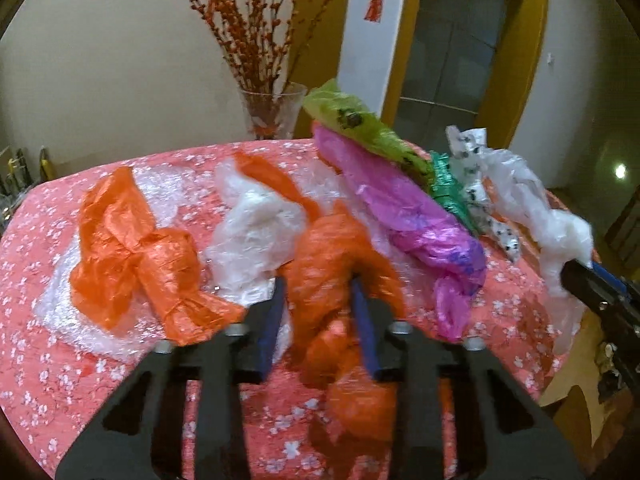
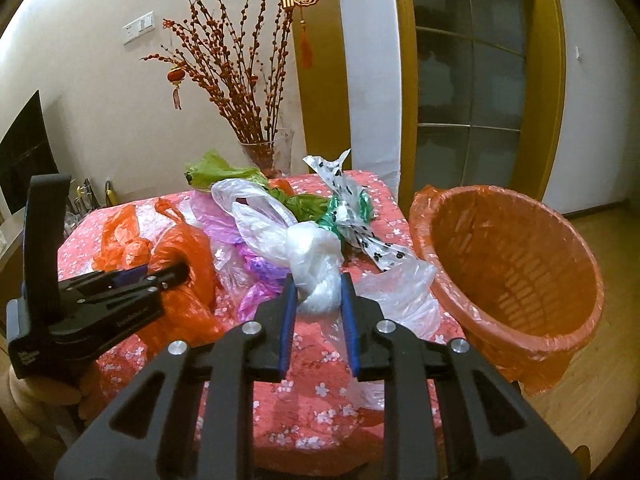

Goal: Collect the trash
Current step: 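Grasp the orange bag with the left tool while the right tool lifts the white bag, then carry the white bag and orange bag over the orange wastebasket with both tools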

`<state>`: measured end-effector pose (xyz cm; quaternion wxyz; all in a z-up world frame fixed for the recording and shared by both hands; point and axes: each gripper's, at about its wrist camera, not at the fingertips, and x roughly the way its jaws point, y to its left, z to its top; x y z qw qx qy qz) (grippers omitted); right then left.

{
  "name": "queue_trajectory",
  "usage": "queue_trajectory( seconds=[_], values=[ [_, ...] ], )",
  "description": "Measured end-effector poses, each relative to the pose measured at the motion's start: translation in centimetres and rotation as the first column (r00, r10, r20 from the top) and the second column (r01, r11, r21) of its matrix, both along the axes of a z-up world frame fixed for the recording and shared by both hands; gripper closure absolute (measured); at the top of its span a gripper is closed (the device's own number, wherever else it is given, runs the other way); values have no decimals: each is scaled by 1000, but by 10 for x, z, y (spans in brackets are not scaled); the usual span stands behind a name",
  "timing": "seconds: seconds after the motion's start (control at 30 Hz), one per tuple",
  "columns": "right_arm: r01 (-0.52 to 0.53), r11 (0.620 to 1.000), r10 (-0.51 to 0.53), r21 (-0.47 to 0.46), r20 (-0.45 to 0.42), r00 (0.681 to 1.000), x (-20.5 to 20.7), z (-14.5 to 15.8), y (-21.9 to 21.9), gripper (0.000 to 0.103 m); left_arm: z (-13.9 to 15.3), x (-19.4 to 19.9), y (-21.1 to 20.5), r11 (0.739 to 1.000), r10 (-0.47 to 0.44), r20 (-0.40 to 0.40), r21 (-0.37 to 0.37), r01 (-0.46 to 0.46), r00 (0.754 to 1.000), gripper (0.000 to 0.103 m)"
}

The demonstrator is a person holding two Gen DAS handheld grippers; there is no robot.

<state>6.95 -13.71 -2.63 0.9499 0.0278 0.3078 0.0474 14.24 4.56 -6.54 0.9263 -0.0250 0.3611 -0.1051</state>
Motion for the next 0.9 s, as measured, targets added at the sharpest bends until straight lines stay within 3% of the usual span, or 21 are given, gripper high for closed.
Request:
queue_trajectory(
  seconds=[0.13, 0.4, 0.9],
  values=[
    [10, 1000, -10, 6, 8, 1000, -4, 3, -3, 81, 3, -5, -3, 1000, -8, 20, -9, 8, 1000, 83],
    [39, 999, -40, 11, 34, 999, -15, 13, -15, 81, 25, -27, -6, 999, -34, 80, -29, 36, 996, 84],
    [202, 979, -204, 34, 90, 975, -33, 35, -76, 81, 69, -52, -55, 978, -186, 167, -66, 199, 968, 84]
  ],
)
